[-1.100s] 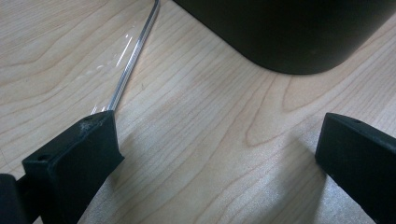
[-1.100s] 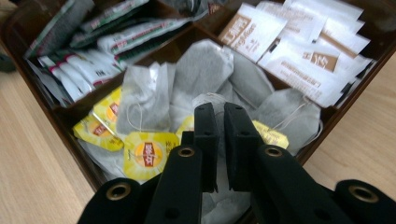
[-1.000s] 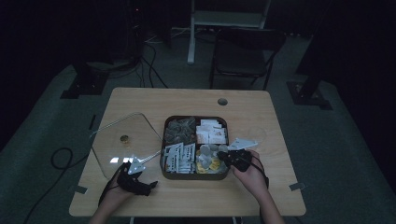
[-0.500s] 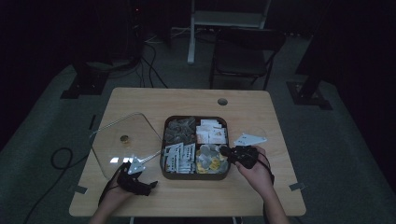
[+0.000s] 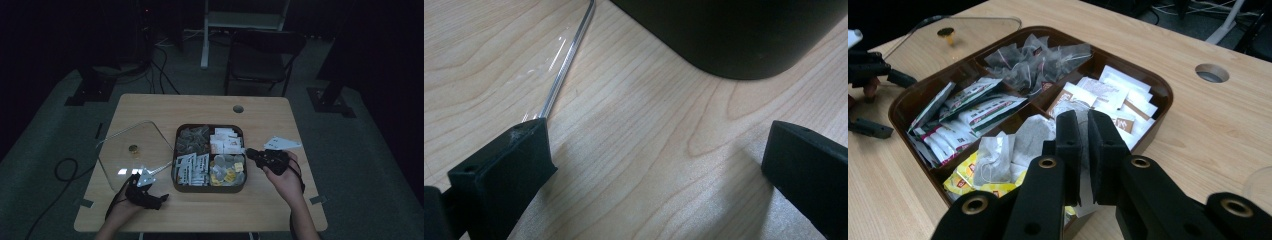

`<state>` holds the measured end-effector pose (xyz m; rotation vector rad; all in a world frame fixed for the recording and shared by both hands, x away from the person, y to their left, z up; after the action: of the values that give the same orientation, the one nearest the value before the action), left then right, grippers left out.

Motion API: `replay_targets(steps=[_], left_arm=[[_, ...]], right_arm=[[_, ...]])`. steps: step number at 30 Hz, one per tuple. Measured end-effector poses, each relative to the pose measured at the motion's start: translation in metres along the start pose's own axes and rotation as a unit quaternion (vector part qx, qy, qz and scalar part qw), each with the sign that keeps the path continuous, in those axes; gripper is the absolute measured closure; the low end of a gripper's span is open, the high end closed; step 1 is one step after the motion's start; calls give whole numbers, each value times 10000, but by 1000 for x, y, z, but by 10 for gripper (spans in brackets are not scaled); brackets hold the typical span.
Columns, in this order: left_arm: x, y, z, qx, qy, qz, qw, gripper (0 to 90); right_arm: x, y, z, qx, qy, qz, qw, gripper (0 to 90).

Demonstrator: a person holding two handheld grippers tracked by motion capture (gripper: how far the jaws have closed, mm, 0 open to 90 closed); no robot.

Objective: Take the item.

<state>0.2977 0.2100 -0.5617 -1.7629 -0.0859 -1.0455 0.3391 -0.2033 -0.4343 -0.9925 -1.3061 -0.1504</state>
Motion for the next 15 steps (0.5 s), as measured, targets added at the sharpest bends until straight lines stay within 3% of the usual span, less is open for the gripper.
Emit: replay_targets(steps=[15], left_arm=[[0,0,-1,49,-37,-5,10000,4]], right_arm=[[-7,-20,-29,-406,257,-97,9988,847]])
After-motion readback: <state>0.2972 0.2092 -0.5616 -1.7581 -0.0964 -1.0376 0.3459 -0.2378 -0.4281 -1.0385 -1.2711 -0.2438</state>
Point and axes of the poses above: each handheld gripper's, and its own axes: y roughly forward along the jaws, x roughly out of its top, z roughly to its left, the point moved 2 cm from there along y, roughly forward along the jaws, and after that the axes turned 8 degrees about -y, right-handed, at the moved point
